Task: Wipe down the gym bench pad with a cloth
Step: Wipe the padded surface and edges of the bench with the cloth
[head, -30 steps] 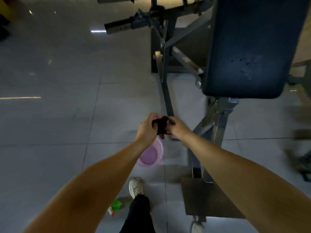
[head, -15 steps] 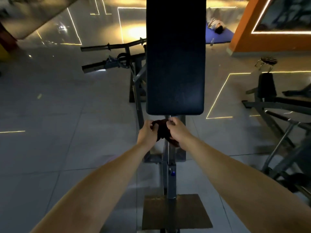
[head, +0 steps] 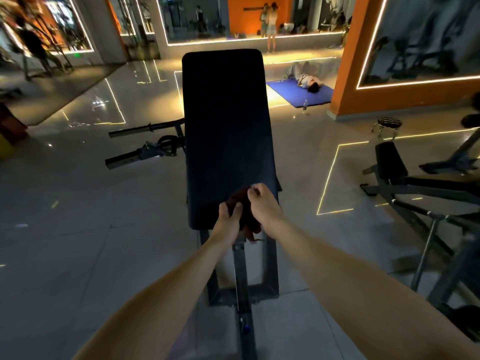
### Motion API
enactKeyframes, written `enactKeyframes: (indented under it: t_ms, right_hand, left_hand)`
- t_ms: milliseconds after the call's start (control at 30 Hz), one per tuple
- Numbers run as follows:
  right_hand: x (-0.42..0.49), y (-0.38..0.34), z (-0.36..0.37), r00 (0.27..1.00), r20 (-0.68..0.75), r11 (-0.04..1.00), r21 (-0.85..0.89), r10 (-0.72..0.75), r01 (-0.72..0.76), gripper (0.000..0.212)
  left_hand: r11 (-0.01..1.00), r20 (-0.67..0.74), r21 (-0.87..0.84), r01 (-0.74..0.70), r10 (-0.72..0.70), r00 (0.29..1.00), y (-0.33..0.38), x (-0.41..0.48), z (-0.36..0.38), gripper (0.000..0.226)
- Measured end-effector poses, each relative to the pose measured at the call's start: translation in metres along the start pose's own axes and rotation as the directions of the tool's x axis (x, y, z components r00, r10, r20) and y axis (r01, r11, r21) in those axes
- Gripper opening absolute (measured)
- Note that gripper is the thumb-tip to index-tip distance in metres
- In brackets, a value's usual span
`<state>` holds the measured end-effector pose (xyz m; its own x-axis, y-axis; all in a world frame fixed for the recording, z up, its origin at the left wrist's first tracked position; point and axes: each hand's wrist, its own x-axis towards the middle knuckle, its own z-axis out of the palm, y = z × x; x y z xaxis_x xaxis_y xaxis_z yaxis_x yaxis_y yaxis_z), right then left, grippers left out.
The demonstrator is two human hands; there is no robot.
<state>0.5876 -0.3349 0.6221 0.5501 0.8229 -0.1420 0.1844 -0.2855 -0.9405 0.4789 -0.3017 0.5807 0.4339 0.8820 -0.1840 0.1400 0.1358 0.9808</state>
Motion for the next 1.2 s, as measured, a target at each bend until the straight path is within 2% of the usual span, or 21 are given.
enactKeyframes:
  t_ms: [133, 267, 333, 533, 633, 833, 1033, 1100, 1200]
  right_hand:
    - [0.042, 0.013, -0.063, 0.991, 0.103, 0.996, -0.004, -0.085, 0.085, 0.027]
    - [0.077, 0.028, -0.13, 0.969, 0.216, 0.991, -0.022, -0.122, 0.13, 0.023]
    - [0.088, 0.03, -0.164, 0.964, 0.245, 0.994, -0.007, -0.1, 0.105, 0.023]
    - [0.12, 0.02, -0.243, 0.934, 0.335, 0.992, 0.068, -0.126, 0.109, 0.02]
    - [0.139, 0.007, -0.257, 0.923, 0.352, 0.988, 0.059, -0.155, 0.144, 0.028]
    - [0.189, -0.025, -0.247, 0.907, 0.359, 0.975, 0.067, -0.222, 0.212, 0.021]
    - [0.26, -0.051, -0.237, 0.928, 0.23, 0.954, 0.139, -0.293, 0.267, 0.012]
    - [0.289, -0.061, -0.234, 0.926, 0.202, 0.943, 0.159, -0.32, 0.292, 0.012]
    - [0.334, -0.08, -0.222, 0.9, 0.233, 0.927, 0.161, -0.369, 0.338, 0.019]
  left_hand:
    - [1.0, -0.171, -0.006, -0.029, 0.028, 0.985, 0.013, 0.029, 0.064, 0.021]
    - [0.999, -0.363, -0.042, -0.022, 0.006, 0.932, 0.038, 0.039, 0.141, 0.023]
    - [0.999, -0.409, -0.052, -0.012, -0.01, 0.913, 0.053, 0.041, 0.177, 0.022]
    - [0.987, -0.453, -0.119, -0.11, 0.045, 0.891, 0.098, 0.057, 0.256, 0.024]
    - [0.981, -0.497, -0.11, -0.158, 0.083, 0.864, 0.115, 0.07, 0.272, 0.025]
    - [0.959, -0.591, -0.119, -0.256, 0.139, 0.795, 0.146, 0.115, 0.27, 0.032]
    - [0.93, -0.521, -0.174, -0.323, 0.191, 0.832, 0.156, 0.177, 0.26, 0.027]
    - [0.926, -0.499, -0.134, -0.353, 0.245, 0.831, 0.16, 0.204, 0.258, 0.03]
    - [0.939, -0.481, -0.013, -0.343, 0.295, 0.825, 0.166, 0.249, 0.253, 0.047]
